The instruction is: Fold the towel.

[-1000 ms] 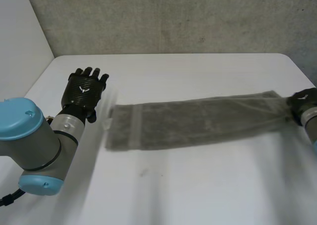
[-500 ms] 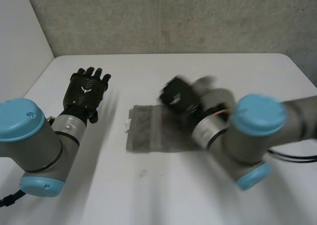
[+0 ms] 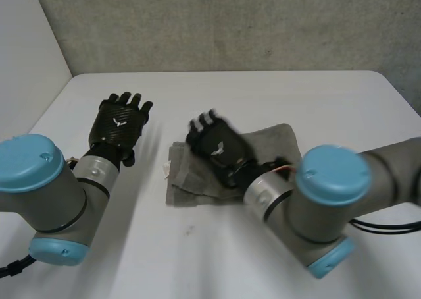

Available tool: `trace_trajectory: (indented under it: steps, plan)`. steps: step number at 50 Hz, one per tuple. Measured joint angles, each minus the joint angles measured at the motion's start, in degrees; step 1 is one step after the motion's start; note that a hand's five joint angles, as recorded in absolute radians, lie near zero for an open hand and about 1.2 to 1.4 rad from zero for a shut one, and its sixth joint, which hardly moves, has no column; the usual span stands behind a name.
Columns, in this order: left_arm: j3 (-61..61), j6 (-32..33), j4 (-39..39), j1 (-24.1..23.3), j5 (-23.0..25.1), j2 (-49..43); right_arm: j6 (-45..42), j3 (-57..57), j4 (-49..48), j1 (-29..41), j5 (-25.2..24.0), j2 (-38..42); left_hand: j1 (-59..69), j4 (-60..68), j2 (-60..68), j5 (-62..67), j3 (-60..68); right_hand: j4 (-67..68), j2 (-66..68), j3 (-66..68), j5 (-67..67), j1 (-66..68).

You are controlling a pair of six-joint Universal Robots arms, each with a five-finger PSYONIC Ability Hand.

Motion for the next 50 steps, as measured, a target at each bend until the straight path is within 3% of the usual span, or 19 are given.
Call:
trace_trajectory:
  steps: [3, 10, 17, 21, 22, 26, 29, 37, 43, 50]
  plan:
    - [0.1, -0.1, 0.0, -1.2, 0.0, 0.0, 10.1, 3.1, 1.2, -4.2, 1.4, -4.6, 0.0, 0.0, 0.0, 0.0, 0.0, 0.0, 0.0, 0.0, 0.0, 0.0]
    - [0.5, -0.3, 0.0, -4.3, -0.1, -0.2, 23.1, 7.2, 7.6, -13.1, 2.1, -8.8, 0.0, 0.0, 0.0, 0.0, 0.0, 0.0, 0.0, 0.0, 0.0, 0.0]
    - [0.5, -0.3, 0.1, -6.2, -0.1, -0.5, 25.7, 9.3, 14.9, -20.3, 1.3, -7.2, 0.0, 0.0, 0.0, 0.0, 0.0, 3.0, 3.3, 4.0, 3.5, 2.7]
    - [0.4, -0.3, 0.1, -6.5, -0.2, -0.9, 24.9, 9.6, 16.1, -23.3, 1.1, -4.7, 0.0, 0.0, 0.0, 0.0, 0.0, 25.7, 26.6, 26.9, 24.8, 23.0]
    - [0.3, -0.3, 0.1, -6.5, -0.2, -1.0, 24.5, 9.4, 16.0, -23.9, 1.1, -3.9, 0.0, 0.0, 0.0, 0.0, 0.0, 40.4, 42.1, 41.6, 38.9, 33.4]
    - [0.1, -0.3, 0.1, -6.5, -0.2, -1.0, 22.8, 8.4, 15.1, -24.8, 1.4, -1.8, 0.0, 0.0, 0.0, 0.0, 0.0, 53.8, 53.7, 54.7, 51.6, 40.0]
    - [0.0, -0.3, 0.1, -6.3, -0.2, -0.9, 20.8, 7.3, 14.4, -24.7, 1.9, -1.2, 0.0, 0.0, 0.0, 0.0, 0.0, 54.7, 53.8, 55.4, 52.2, 40.1]
    - [-0.1, -0.3, 0.0, -5.9, -0.4, -0.2, 14.3, 2.4, 12.5, -18.3, 4.9, -3.7, 0.0, 0.0, 0.0, 0.0, 0.0, 54.7, 53.8, 55.6, 52.7, 40.7]
    - [-0.1, -0.5, -0.1, -5.8, -0.7, 0.0, 11.8, -3.0, 11.4, -3.5, 5.6, -2.5, 0.0, 0.0, 0.0, 0.0, 0.0, 54.7, 53.8, 55.7, 53.1, 40.7]
    - [0.0, -0.9, -0.7, -5.8, -0.9, 0.9, 3.7, -5.8, 10.7, 8.2, 3.2, 4.7, 0.0, 0.0, 0.0, 0.0, 0.0, 54.7, 53.8, 55.7, 53.2, 40.7]
